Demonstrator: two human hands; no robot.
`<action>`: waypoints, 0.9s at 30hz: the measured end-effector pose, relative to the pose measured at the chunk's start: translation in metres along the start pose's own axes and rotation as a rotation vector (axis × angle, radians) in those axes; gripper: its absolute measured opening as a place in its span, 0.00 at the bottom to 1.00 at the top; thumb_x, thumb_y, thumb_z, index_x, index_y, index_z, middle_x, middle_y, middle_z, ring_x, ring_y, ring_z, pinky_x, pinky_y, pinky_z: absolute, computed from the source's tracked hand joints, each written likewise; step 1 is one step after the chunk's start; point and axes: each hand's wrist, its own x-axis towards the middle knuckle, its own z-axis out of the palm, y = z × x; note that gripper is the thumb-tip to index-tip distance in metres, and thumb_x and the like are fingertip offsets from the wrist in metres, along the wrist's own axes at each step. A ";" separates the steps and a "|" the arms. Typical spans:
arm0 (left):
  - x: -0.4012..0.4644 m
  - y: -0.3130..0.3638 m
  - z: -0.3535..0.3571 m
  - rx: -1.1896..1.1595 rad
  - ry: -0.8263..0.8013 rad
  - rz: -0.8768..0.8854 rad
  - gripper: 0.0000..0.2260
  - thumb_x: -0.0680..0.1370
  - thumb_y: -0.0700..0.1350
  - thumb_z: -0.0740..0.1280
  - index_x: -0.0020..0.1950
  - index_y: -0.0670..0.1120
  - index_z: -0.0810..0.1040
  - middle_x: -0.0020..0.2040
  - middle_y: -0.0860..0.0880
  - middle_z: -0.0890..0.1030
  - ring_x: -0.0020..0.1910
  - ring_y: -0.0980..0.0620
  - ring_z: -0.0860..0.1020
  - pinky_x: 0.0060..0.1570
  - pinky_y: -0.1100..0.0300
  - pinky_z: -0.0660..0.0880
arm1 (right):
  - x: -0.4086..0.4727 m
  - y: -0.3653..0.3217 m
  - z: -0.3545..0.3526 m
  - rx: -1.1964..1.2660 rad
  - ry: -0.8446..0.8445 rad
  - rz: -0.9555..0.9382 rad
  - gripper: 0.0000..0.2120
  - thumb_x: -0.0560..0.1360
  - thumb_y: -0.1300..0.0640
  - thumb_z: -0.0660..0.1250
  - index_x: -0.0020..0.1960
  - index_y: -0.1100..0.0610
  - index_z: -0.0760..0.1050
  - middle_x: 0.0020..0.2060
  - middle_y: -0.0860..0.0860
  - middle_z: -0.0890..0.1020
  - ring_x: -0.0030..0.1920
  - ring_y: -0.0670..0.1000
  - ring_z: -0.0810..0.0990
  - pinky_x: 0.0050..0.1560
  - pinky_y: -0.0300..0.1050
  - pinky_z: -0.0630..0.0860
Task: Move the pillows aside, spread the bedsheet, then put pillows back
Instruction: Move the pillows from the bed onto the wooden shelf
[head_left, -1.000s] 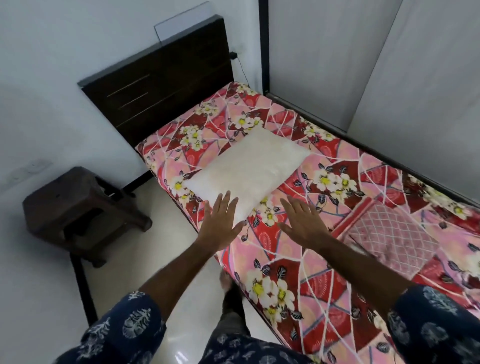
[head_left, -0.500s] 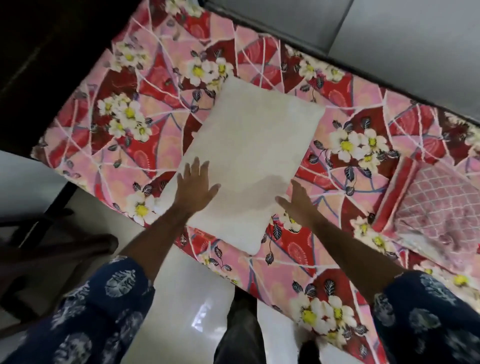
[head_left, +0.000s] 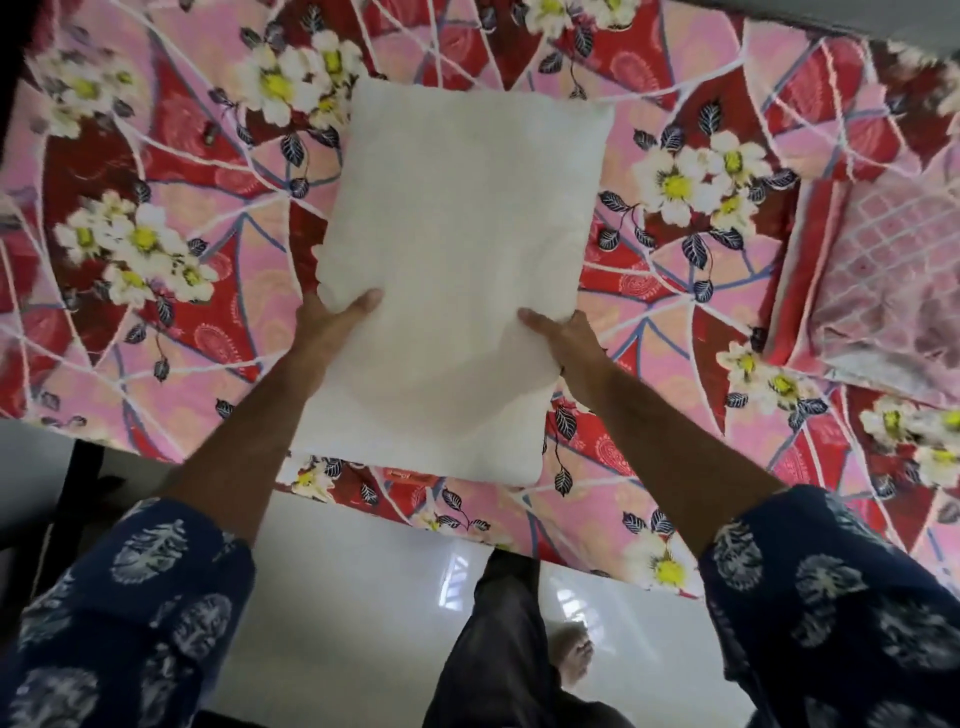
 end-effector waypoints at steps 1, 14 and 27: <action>-0.009 0.006 0.003 -0.024 -0.035 0.005 0.41 0.61 0.62 0.83 0.70 0.50 0.77 0.62 0.52 0.83 0.61 0.50 0.82 0.64 0.46 0.78 | -0.004 -0.001 -0.005 -0.005 0.010 -0.020 0.49 0.53 0.38 0.85 0.67 0.57 0.72 0.56 0.54 0.84 0.51 0.56 0.86 0.51 0.58 0.84; -0.237 0.047 0.134 0.037 -0.360 0.191 0.38 0.63 0.44 0.84 0.71 0.47 0.73 0.60 0.52 0.84 0.58 0.53 0.83 0.61 0.49 0.79 | -0.238 0.061 -0.193 0.121 0.131 -0.340 0.34 0.64 0.55 0.78 0.68 0.58 0.73 0.57 0.57 0.84 0.56 0.56 0.84 0.55 0.58 0.82; -0.558 0.049 0.355 0.304 -0.832 0.643 0.34 0.67 0.43 0.82 0.70 0.48 0.72 0.63 0.51 0.81 0.59 0.52 0.81 0.63 0.53 0.77 | -0.554 0.275 -0.413 0.444 0.589 -0.583 0.37 0.67 0.57 0.79 0.73 0.53 0.69 0.64 0.56 0.81 0.64 0.58 0.81 0.62 0.61 0.79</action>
